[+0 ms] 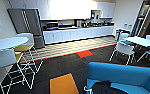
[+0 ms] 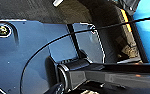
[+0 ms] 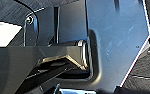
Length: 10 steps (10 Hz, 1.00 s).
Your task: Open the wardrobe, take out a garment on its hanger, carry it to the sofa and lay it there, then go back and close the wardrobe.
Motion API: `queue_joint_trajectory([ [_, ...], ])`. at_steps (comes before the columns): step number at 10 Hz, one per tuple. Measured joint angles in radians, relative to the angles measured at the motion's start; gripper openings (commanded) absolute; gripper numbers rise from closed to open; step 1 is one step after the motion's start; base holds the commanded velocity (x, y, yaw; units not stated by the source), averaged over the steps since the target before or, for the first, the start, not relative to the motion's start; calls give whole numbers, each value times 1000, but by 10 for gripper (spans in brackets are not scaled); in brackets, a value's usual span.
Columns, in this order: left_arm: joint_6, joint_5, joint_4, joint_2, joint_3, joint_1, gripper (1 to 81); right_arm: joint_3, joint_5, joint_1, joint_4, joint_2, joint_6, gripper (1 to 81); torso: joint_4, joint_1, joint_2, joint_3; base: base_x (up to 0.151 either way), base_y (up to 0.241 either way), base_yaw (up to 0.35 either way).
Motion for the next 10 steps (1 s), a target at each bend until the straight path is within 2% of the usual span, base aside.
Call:
queue_joint_trajectory([
  [10, 0, 3, 0, 8, 0, 3, 811, 0, 0, 1, 0, 0, 0, 811, 0, 0, 0, 0, 0, 0, 298],
])
